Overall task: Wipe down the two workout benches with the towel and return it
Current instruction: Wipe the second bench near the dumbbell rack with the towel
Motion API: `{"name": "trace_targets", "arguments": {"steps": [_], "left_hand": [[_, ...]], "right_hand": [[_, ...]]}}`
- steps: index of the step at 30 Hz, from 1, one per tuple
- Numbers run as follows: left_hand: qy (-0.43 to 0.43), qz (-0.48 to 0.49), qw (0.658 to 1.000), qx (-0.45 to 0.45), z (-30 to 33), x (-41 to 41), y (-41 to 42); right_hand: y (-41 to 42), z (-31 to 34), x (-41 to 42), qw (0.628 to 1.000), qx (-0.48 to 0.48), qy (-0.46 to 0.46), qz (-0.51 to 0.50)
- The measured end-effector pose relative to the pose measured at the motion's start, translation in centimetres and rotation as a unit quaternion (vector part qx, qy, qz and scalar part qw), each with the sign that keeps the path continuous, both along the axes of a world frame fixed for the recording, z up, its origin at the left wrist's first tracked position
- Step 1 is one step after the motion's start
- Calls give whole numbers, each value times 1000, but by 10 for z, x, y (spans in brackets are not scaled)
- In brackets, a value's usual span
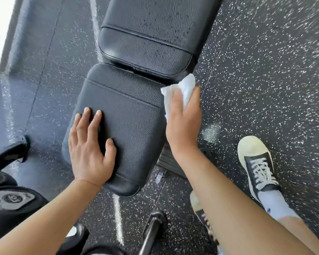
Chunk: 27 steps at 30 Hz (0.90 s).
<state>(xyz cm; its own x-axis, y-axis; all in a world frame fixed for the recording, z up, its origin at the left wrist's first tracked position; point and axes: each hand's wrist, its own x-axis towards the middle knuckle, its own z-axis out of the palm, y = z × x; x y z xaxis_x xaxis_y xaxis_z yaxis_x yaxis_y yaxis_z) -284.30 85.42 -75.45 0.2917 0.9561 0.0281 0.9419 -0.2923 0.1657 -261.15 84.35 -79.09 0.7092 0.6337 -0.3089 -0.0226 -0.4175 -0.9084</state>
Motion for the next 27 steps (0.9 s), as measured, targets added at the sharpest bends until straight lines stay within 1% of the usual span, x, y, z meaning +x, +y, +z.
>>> {"name": "trace_targets", "arguments": {"steps": [2,4,6,8,10,12,13,15,16,17,18,20,22,27], "left_hand": [[6,3,1000,-4,0,0,0],[14,5,1000,-11,1,-1,-1],[17,5,1000,-16,2,-1,0],[16,4,1000,-26,4,-1,1],[26,-2,999,-32,7,0,1],[25,4,999,-36,12,4,3],[4,27,999,-34,15,10,8],[-78,107,991,-24,20,26,23],[-119,130,984,-20,22,35,32],[-143,133,981,-21,24,46,42],[-150,126,980,-24,25,57,51],[-132,129,982,-28,24,72,73],[-116,165,979,-34,23,83,99],[-95,268,954,-98,10,89,152]], "right_hand": [[-30,4,-11,998,4,14,60],[-72,5,-25,988,18,-4,153],[-106,9,-34,966,30,-33,256],[-117,12,-29,946,30,-46,318],[-105,18,-13,942,27,-61,328],[-83,25,11,949,32,-78,304],[-70,29,25,952,39,-92,290],[-42,36,51,951,52,-125,279],[-31,40,62,947,55,-140,282],[-21,43,72,943,55,-158,289],[-14,46,80,936,55,-179,298],[-5,48,94,920,58,-226,316],[3,49,106,900,67,-274,332],[41,48,122,859,66,-363,356]]}}
